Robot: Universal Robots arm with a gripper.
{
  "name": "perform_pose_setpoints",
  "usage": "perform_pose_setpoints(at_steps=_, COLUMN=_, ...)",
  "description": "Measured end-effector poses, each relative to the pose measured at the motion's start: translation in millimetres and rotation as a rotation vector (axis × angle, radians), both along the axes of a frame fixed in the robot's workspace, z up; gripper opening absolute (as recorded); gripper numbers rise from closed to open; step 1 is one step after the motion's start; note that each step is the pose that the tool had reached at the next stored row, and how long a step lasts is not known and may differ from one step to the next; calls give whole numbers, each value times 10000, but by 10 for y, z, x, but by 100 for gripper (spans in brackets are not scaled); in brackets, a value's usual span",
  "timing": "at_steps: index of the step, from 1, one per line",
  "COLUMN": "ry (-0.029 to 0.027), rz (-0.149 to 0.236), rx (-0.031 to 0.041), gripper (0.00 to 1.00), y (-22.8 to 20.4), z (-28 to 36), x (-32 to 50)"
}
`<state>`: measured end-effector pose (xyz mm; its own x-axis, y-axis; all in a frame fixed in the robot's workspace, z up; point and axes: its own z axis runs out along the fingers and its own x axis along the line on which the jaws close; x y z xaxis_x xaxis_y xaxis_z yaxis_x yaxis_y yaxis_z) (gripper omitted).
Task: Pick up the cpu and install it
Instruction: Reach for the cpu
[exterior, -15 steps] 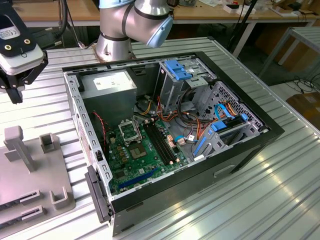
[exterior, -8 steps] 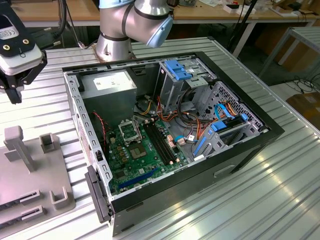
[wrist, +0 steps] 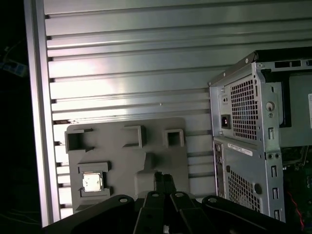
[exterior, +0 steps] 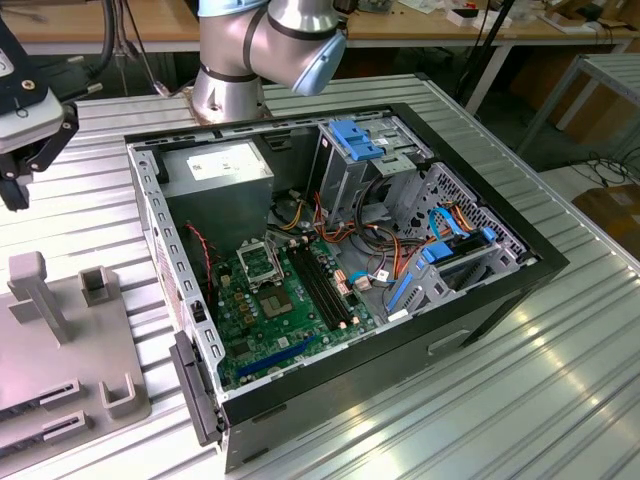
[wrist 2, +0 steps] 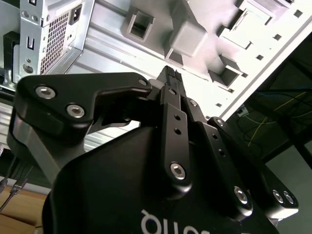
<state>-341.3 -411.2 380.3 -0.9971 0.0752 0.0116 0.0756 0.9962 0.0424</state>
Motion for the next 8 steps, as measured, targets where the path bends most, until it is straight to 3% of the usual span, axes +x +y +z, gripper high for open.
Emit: perform_pose_setpoints(at_steps=8, ry=0, rz=-2, rx=0, gripper=11, y=-67, z=0, x=-139)
